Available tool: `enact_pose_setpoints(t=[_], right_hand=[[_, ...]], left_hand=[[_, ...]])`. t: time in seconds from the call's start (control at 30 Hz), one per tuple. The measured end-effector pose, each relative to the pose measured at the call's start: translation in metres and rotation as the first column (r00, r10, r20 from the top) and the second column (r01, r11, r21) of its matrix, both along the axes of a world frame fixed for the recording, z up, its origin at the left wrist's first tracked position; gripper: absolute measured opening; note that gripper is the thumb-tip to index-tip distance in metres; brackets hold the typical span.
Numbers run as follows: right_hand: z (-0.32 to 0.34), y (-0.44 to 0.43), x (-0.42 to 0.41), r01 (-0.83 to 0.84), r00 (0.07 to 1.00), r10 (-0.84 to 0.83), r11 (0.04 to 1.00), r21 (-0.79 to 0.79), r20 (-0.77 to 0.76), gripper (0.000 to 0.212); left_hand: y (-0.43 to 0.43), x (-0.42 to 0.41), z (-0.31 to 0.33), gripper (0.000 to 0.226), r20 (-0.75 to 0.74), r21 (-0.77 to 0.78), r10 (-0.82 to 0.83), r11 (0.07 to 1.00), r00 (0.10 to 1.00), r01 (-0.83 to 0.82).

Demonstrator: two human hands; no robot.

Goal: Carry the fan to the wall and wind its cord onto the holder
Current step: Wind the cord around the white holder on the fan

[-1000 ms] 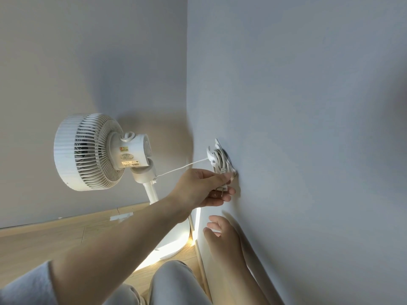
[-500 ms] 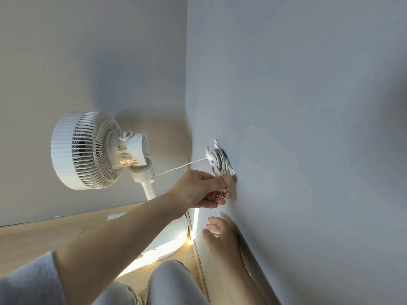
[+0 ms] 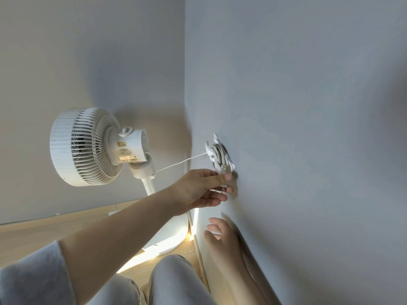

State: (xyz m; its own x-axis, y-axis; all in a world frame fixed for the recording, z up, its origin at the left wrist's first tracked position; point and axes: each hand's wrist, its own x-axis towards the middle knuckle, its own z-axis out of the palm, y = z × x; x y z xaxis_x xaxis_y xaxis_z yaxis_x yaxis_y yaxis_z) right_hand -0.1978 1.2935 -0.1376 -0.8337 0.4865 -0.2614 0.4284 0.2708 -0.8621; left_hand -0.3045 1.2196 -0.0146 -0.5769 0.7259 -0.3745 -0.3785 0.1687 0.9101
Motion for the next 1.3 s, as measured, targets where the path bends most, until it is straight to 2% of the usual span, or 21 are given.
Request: enact_pose_setpoints(t=[0.27,0.4,0.53,0.63,0.7,0.8,0.87,1.03,1.23,1.3], right_hand=[[-0.008,0.000,0.011,-0.003,1.000,0.003,1.000,-0.016,0.014,0.036],[-0.013,-0.003,0.018,0.008,0.999,-0.007,0.999,-0.031,0.032,0.036],[-0.014,-0.003,0.021,0.019,0.999,-0.018,0.999,-0.037,0.031,0.036],[-0.013,-0.003,0.020,0.022,0.999,-0.021,0.999,-0.027,0.034,0.036],[-0.012,-0.004,0.021,0.024,0.999,-0.023,0.999,-0.031,0.033,0.036],[-0.010,-0.004,0.021,0.022,0.999,-0.021,0.999,-0.034,0.035,0.036],[-0.009,-0.004,0.021,0.021,0.999,-0.020,1.000,-0.021,0.028,0.035],[-0.008,-0.005,0.023,0.027,0.999,-0.026,0.999,-0.029,0.031,0.035],[-0.010,-0.005,0.022,0.031,0.999,-0.030,0.999,-0.030,0.040,0.035],[-0.011,-0.004,0.022,0.031,0.999,-0.030,0.999,-0.034,0.042,0.034]], left_hand=[[0.001,-0.003,-0.006,0.014,0.058,0.059,-0.063,0.996,0.996,0.060],[0.000,0.000,-0.010,0.027,0.096,0.112,-0.047,0.993,0.994,0.036],[0.001,0.004,-0.020,0.037,0.227,0.199,-0.002,0.979,0.974,-0.044],[0.001,0.005,-0.023,0.023,0.343,0.244,-0.025,0.968,0.939,-0.064],[0.002,0.006,-0.021,0.016,0.358,0.248,-0.048,0.968,0.932,-0.045],[0.007,0.006,-0.019,0.011,0.343,0.210,-0.023,0.976,0.939,-0.053],[0.010,0.004,-0.021,0.016,0.303,0.164,0.020,0.984,0.953,-0.073],[0.017,-0.001,-0.023,0.009,0.166,0.105,0.064,0.991,0.984,-0.083],[0.016,-0.004,-0.034,0.030,0.007,0.012,0.125,0.992,0.992,-0.125],[0.016,-0.006,-0.038,0.022,-0.085,-0.016,0.170,0.985,0.982,-0.172]])
